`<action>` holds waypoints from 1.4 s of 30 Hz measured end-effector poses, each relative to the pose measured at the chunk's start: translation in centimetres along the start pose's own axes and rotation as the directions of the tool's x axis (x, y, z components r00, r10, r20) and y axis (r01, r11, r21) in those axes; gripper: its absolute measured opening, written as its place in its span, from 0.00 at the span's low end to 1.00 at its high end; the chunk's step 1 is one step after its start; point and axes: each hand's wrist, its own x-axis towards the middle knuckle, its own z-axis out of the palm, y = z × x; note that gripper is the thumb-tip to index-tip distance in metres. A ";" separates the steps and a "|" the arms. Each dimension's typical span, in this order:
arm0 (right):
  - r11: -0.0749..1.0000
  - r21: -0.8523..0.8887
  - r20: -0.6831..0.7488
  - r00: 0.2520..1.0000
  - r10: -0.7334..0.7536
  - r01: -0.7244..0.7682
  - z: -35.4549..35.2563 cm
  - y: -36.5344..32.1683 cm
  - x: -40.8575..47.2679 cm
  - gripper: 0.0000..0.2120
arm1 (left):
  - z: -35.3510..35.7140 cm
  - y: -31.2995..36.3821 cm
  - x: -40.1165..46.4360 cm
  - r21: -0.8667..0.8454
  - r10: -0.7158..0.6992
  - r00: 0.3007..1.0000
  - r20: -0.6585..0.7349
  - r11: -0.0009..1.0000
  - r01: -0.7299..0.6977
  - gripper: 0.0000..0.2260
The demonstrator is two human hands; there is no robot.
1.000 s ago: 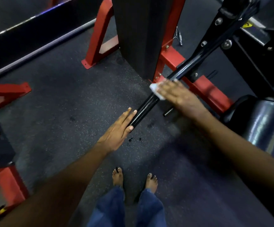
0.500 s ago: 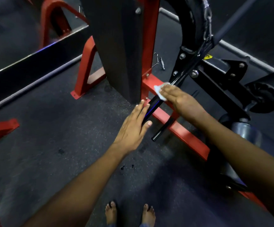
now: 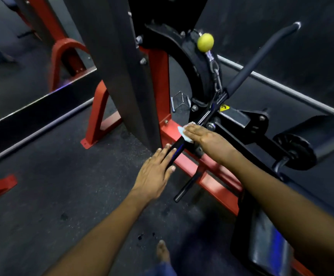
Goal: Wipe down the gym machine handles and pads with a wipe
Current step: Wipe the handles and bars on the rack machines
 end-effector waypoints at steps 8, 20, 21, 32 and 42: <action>0.955 0.197 -0.273 0.923 0.271 -0.222 -1.1 5.8 0.0 0.20 | 0.0 4.1 11.0 -0.075 0.034 0.999 0.007 0.997 -0.033 0.27; 0.546 0.674 -0.200 0.589 0.783 -0.497 -2.1 5.2 3.8 0.24 | 0.6 5.6 13.2 -0.150 -0.084 0.993 0.084 0.984 0.096 0.28; 0.569 0.681 -0.194 0.635 0.748 -0.462 -1.5 3.7 3.0 0.24 | 0.6 5.7 13.3 -0.151 -0.082 0.993 0.087 0.984 0.094 0.28; 0.560 0.654 -0.350 0.454 0.820 -0.508 -5.7 10.2 5.2 0.17 | 0.8 6.1 13.2 -0.123 -0.118 0.987 0.106 0.984 0.131 0.28; 0.668 0.566 -0.398 0.550 0.735 -0.483 -5.7 11.3 3.3 0.15 | 0.8 6.1 13.3 -0.086 -0.124 0.988 0.092 0.987 0.132 0.30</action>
